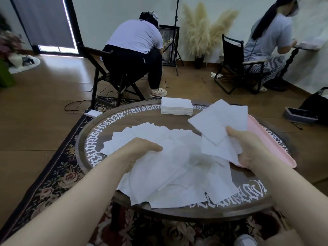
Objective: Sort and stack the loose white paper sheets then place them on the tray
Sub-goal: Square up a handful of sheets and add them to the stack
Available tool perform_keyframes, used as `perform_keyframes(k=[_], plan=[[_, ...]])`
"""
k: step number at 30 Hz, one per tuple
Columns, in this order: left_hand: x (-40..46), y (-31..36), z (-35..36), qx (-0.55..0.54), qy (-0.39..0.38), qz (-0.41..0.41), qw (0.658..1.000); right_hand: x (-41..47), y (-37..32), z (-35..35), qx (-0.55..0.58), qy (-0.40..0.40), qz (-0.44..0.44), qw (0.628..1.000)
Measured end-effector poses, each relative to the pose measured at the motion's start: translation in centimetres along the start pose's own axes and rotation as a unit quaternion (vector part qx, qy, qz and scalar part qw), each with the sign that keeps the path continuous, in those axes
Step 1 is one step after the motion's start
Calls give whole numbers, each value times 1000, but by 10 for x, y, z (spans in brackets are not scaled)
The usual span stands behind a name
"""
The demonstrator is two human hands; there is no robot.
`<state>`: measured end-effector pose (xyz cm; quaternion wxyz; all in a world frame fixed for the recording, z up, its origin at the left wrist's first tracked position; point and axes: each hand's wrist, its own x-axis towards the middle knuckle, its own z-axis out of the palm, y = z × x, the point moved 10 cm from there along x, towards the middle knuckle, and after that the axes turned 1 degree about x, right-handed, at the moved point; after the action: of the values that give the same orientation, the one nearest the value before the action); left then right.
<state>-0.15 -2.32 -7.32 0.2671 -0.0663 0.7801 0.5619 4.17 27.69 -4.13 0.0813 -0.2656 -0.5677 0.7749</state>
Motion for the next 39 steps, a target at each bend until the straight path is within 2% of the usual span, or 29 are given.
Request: perform_keyframes(k=[6,10,13,15,18,21,26,31,33,36,39], plan=[[1,-5,35,93,-72,15,993,-5,1,11,-16,-15,1,1000],[-3,13,43,128,-47,80,987,-7,-1,10,-18,-19,-2,1000],[-11,45,22,17,42,181,982,-10,-4,11,16,-38,1,999],[-19,61,4,-95,92,239,962,-15,-7,19,42,-84,0,996],[-26,70,0,-172,91,266,944,-27,-14,42,35,-181,-18,983],[-27,72,21,-166,32,269,948,-38,-13,63,8,-234,-27,972],[-24,71,45,-223,-62,224,947,-50,-14,86,-70,-239,-86,965],[-11,54,27,-305,-3,165,938,-62,-32,101,58,-322,-100,940],[-9,51,21,-332,17,152,931,-59,-29,102,31,-317,-98,943],[-13,60,19,-364,5,176,914,-48,-11,97,-58,-268,-77,959],[-19,63,21,-396,-11,179,901,-43,1,93,-145,-252,-75,954]])
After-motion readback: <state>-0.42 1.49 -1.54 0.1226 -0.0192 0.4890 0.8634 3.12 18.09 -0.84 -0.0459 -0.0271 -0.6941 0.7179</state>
